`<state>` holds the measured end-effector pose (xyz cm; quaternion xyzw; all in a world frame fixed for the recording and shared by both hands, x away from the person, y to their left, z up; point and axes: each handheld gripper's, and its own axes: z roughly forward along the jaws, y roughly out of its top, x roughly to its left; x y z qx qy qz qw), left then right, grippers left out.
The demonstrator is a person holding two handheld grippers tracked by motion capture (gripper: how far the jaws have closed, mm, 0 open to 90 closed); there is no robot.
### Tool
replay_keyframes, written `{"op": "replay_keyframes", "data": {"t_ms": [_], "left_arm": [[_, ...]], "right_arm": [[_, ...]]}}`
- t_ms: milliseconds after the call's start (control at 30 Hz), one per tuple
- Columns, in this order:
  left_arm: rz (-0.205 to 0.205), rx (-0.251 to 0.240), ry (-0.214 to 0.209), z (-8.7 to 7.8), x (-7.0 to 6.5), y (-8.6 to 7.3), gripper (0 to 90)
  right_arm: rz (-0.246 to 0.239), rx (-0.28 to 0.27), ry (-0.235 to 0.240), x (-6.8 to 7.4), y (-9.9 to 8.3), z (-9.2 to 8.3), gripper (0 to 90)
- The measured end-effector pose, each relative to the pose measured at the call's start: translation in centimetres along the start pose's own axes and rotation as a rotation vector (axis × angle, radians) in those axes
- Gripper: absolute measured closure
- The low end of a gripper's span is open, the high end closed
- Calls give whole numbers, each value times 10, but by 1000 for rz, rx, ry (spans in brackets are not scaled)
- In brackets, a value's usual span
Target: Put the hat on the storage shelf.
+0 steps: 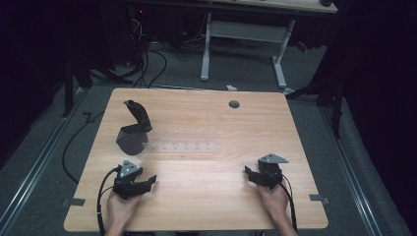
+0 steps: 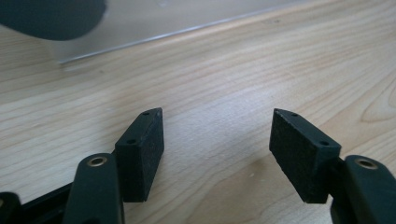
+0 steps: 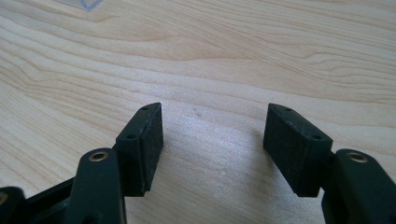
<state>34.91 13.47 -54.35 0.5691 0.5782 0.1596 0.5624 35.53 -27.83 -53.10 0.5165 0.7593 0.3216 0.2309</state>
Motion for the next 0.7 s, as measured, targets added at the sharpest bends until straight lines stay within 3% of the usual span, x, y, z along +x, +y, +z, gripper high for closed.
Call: {"op": "replay_keyframes", "data": {"t_ms": [233,700], "left_arm": [[79,10,16,6,-10,-8,335],[56,16,9,7,-11,-7,276]], "right_arm": [[1,0,0,0,0,0,381],[-2,0,1,0,0,0,378]]}}
